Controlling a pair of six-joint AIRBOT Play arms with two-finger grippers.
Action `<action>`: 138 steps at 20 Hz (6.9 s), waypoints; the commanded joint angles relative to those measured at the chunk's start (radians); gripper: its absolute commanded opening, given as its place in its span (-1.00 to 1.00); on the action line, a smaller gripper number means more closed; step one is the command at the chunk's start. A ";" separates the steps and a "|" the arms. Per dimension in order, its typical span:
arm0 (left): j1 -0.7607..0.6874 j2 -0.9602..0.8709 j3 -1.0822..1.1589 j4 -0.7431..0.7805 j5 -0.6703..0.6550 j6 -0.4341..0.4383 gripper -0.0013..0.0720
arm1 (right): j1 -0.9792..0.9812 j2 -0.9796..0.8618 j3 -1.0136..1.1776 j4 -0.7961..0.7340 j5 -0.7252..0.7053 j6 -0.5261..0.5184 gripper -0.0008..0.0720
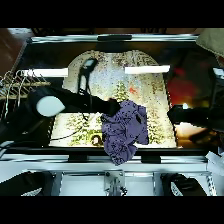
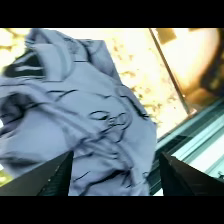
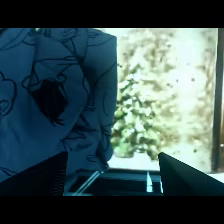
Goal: Fold the shirts.
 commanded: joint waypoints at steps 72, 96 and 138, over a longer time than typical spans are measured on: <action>0.206 0.342 0.080 0.824 -0.346 0.061 -0.79 | 0.159 0.116 -0.143 0.164 0.005 -0.193 -0.75; 0.413 -0.134 -0.031 0.043 -0.556 0.130 0.87 | 0.159 -0.323 -0.332 0.240 -0.592 -0.078 -0.75; 0.368 0.114 0.673 0.096 -0.047 0.257 -0.80 | 0.159 -0.002 0.234 -0.081 -0.741 -0.204 -0.75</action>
